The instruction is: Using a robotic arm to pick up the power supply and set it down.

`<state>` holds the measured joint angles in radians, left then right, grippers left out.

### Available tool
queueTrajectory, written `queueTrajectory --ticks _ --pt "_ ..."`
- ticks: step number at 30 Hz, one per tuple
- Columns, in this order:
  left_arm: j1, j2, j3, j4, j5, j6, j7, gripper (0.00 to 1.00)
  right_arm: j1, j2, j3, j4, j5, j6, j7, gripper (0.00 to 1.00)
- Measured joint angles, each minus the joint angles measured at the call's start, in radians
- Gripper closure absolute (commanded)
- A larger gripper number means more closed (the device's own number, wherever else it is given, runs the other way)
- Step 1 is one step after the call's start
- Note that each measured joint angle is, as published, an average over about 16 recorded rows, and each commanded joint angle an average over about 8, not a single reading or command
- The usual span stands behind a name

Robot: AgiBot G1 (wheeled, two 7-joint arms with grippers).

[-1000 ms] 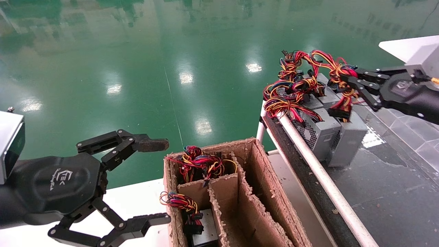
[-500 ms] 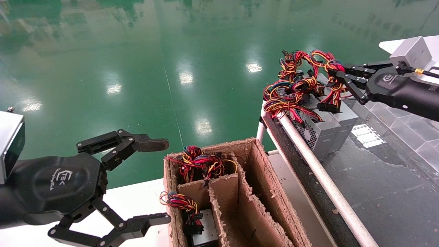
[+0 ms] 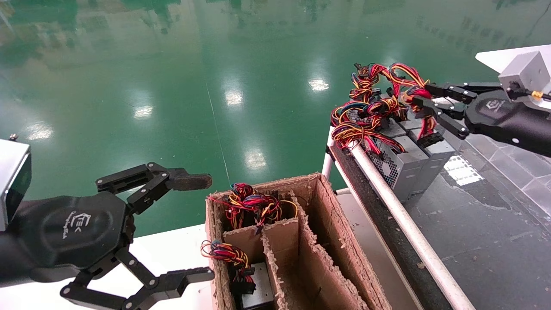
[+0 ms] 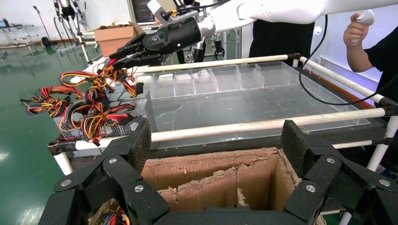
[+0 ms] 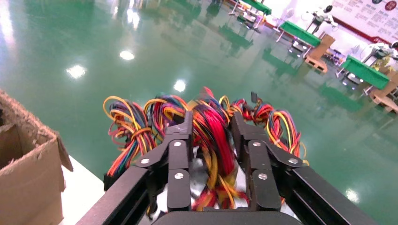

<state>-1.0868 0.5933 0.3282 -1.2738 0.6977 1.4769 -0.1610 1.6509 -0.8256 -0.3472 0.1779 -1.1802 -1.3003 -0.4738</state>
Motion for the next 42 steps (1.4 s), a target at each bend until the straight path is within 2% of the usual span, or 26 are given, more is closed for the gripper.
queueTrajectory --ticks 12,19,25,42 --pt "0.0 0.0 0.0 0.0 0.0 0.0 0.0 0.0 0.033 0.0 0.01 -0.059 0.018 -0.049 -0.002 0.0" --pt "0.0 0.0 0.0 0.0 0.0 0.0 0.0 0.0 0.022 0.005 0.029 -0.029 0.062 -0.086 0.036 0.0" --pt "0.0 0.0 0.0 0.001 -0.001 0.0 0.0 0.0 -0.022 0.02 0.037 0.056 0.102 -0.106 0.09 0.0" --pt "0.0 0.0 0.001 0.001 -0.001 0.0 0.001 0.0 -0.199 0.082 0.047 0.391 0.213 -0.134 0.272 0.0"
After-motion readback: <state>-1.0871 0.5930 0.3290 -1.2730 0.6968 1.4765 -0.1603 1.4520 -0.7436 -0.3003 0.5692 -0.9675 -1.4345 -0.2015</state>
